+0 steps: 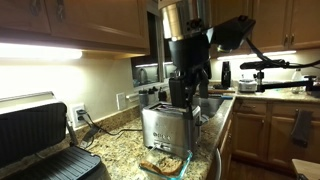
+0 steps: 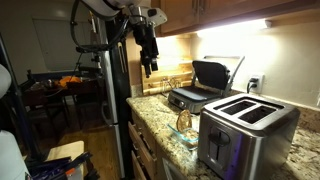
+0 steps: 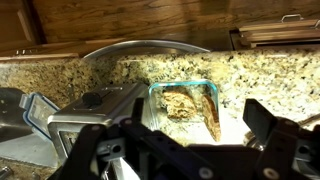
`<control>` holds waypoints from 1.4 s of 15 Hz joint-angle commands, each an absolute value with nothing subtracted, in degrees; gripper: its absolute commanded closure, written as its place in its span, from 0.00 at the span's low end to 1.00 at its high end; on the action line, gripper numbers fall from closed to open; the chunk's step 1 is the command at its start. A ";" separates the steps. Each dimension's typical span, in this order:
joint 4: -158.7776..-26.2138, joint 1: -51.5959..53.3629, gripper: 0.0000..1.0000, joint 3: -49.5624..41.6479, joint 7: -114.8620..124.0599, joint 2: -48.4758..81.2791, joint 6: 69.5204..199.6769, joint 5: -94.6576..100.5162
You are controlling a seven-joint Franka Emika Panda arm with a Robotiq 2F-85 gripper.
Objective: Put a slice of bread in the toaster
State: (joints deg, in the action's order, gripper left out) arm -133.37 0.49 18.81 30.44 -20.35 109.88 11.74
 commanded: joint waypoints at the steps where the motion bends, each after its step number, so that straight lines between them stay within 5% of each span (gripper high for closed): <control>1: -131.21 1.43 0.00 17.96 32.66 -16.60 110.06 14.59; 21: -110.02 7.42 0.00 10.58 34.71 9.24 108.54 19.73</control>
